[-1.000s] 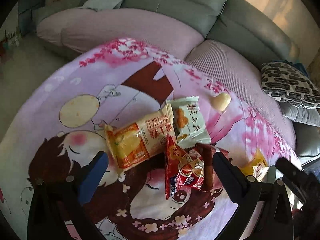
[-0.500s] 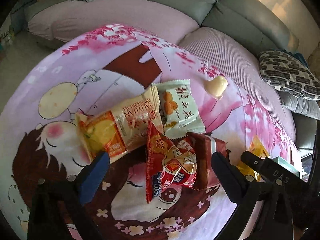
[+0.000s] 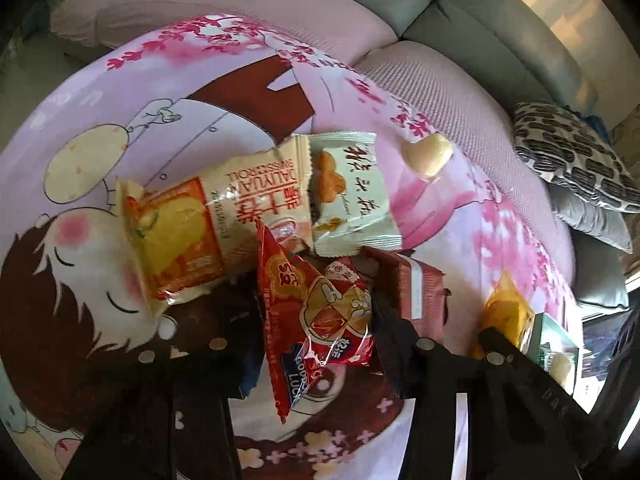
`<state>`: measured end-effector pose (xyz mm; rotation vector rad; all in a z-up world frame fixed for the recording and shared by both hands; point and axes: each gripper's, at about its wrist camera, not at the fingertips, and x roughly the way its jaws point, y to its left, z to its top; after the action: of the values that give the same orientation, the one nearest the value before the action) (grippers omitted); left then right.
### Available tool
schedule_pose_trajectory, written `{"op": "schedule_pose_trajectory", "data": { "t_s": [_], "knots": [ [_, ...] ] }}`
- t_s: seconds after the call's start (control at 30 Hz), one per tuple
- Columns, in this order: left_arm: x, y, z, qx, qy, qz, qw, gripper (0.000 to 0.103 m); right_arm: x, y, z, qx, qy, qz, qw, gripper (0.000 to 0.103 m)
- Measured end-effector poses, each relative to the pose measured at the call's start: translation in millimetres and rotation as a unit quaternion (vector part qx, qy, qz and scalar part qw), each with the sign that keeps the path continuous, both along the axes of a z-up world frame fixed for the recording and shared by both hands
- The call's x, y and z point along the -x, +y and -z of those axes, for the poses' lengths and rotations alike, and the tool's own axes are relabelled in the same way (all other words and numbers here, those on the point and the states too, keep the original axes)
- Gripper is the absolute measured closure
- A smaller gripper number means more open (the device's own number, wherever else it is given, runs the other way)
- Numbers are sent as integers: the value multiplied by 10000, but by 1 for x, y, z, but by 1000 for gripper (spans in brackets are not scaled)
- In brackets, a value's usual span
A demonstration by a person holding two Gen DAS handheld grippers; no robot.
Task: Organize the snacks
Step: 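Grasp the yellow bread bag with the right tool while the left tool grasps the red chip bag, then carry the bread bag and red chip bag over the tray with both tools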
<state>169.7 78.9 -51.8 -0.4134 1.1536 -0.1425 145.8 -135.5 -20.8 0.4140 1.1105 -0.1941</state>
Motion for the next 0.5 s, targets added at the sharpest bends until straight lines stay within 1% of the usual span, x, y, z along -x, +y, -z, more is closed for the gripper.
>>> {"op": "schedule_pose_trajectory", "data": {
  "t_s": [0.07,0.23,0.43,0.5],
  "knots": [
    [2,1,-1,49,-20,-43,10000,56,10,-1,-4,8,-83,9,10000,60],
    [8,7,-10,159,-150,-217,9995,58,36,-6,-18,58,-369,108,9992,61],
    [20,6,-38,249,-556,-303,9977,58,79,-12,-41,96,-764,253,9967,61],
    [24,4,-46,276,-660,-282,9970,58,86,-12,-44,81,-855,294,9959,61]
  ]
}}
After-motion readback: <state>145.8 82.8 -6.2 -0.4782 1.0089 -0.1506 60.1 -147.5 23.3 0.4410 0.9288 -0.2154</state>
